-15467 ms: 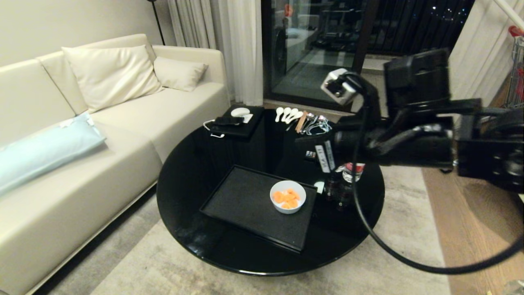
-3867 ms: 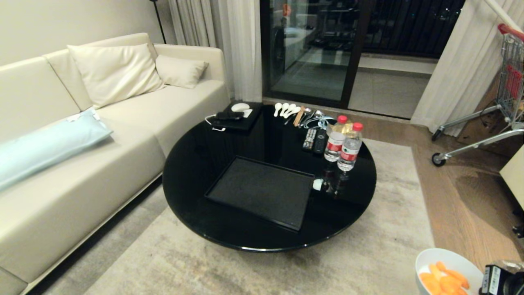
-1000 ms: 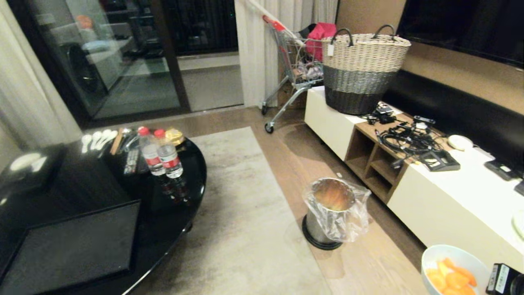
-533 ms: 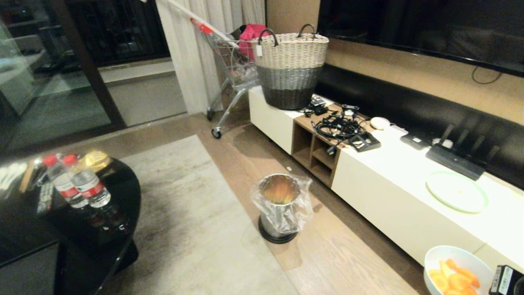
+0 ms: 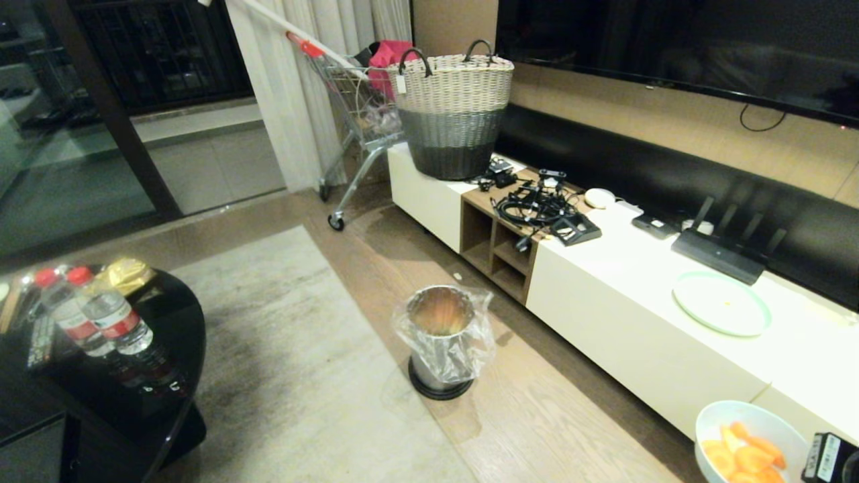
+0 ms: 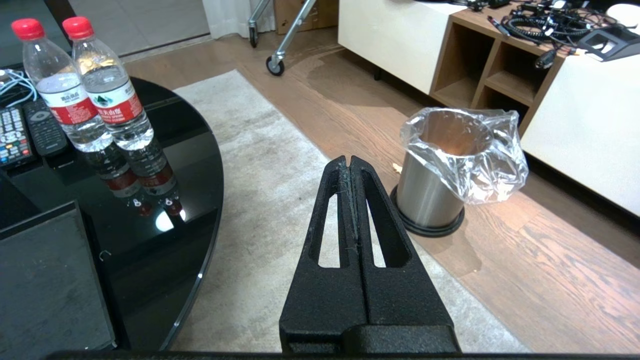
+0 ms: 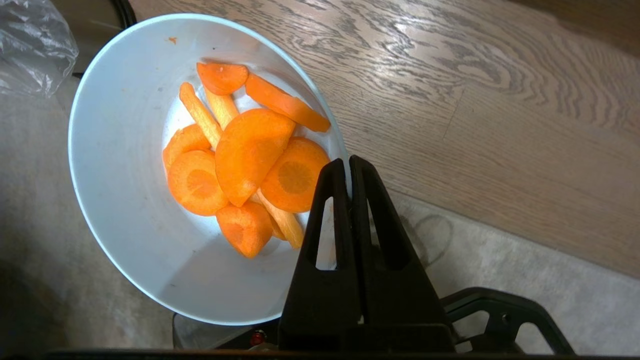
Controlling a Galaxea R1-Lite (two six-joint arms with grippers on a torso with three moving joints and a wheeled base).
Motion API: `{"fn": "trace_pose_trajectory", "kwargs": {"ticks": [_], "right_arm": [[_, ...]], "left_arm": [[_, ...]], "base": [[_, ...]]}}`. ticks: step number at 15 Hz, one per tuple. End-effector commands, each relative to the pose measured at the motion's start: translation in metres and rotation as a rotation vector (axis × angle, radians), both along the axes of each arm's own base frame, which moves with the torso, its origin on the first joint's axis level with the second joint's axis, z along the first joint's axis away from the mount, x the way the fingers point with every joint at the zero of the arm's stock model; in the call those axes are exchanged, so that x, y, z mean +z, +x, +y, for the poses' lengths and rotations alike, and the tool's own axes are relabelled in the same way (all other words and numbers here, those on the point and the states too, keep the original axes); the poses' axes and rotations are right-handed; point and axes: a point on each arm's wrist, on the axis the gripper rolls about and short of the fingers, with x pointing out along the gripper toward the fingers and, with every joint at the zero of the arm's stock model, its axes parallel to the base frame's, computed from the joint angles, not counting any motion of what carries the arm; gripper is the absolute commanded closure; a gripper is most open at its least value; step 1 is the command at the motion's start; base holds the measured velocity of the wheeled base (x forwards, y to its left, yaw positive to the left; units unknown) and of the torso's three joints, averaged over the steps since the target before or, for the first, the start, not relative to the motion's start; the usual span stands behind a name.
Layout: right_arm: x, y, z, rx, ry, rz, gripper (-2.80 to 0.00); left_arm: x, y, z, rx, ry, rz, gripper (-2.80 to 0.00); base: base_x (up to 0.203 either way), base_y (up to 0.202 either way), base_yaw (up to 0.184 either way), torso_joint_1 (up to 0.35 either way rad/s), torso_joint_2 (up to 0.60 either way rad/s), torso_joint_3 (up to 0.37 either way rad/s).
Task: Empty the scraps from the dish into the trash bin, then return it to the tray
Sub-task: Move the bowl over the trash can
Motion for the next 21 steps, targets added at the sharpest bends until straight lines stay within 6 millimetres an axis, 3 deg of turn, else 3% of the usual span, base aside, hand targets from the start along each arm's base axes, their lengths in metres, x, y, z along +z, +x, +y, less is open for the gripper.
{"fn": "trace_pose_trajectory", "kwargs": {"ticks": [1,15,21], "right_arm": [[0.0011,0.0016,0.0002,0.011,-0.006,-0.004,0.0],[0.0086,0.0096,0.0004,0.064,-0.035,-0.023,0.0],[0.008,0.0096,0.0004,0.064,-0.035,-0.022,0.0]], "left_arm": [[0.0001,0.0,0.0,0.0,-0.001,-0.001,0.0],[0.0001,0.0,0.0,0.0,-0.001,-0.001,0.0],[0.0001,0.0,0.0,0.0,-0.001,-0.001,0.0]], "base": [[0.0,0.0,0.0,0.0,0.0,0.0],[0.0,0.0,0.0,0.0,0.0,0.0],[0.177,0.0,0.002,0.002,0.0,0.002]]}}
